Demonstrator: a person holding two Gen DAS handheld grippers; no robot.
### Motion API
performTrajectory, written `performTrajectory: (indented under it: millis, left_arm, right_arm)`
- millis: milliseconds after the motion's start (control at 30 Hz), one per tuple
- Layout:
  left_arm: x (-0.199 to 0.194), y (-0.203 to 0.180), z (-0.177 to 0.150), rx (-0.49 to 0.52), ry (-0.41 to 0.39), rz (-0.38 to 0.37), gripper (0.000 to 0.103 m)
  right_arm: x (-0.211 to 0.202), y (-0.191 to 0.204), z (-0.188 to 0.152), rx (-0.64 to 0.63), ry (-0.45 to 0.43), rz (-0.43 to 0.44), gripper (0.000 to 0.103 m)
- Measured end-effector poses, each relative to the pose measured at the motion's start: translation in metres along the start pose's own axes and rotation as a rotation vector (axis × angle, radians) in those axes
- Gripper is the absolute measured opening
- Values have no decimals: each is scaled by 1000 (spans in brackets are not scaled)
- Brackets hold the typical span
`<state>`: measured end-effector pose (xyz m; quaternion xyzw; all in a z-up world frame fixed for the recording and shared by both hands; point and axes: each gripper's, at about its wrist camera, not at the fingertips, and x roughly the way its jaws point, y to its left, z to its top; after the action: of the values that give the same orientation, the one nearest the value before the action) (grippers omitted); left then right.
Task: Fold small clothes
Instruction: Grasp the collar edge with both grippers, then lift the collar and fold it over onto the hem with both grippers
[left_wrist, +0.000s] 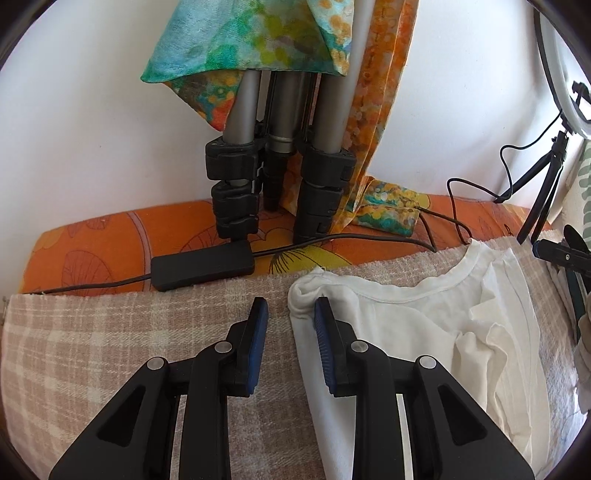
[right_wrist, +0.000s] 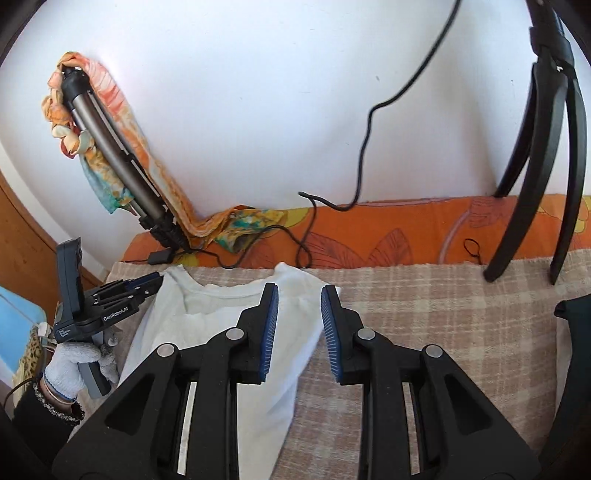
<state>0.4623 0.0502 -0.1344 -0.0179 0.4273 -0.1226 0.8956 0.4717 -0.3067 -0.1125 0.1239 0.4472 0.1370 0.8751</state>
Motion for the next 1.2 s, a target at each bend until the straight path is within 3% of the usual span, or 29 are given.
performTrajectory:
  millis: [100, 167, 300, 333, 400, 833, 1200]
  left_arm:
    - [6, -5, 3, -8, -5, 0, 23]
    - [11, -12, 5, 2, -9, -25, 8]
    - [16, -27, 8, 27, -26, -24, 4]
    - [14, -26, 8, 17, -33, -36, 4]
    - [6, -22, 8, -4, -49, -65, 4]
    - [-93, -27, -5, -16, -172, -121, 3]
    - [-202, -41, -68, 12, -247, -123, 3]
  right_arm:
    - [20, -9, -2, 17, 40, 12, 26]
    - [35, -9, 0, 33, 61, 63, 26]
    - [54, 10, 5, -4, 79, 82, 25]
    - [55, 15, 7, -19, 80, 82, 14]
    - [50, 22, 9, -39, 70, 67, 9]
    - [-59, 69, 2, -103, -52, 114, 8]
    - [-153, 106, -79, -142, -88, 111, 8]
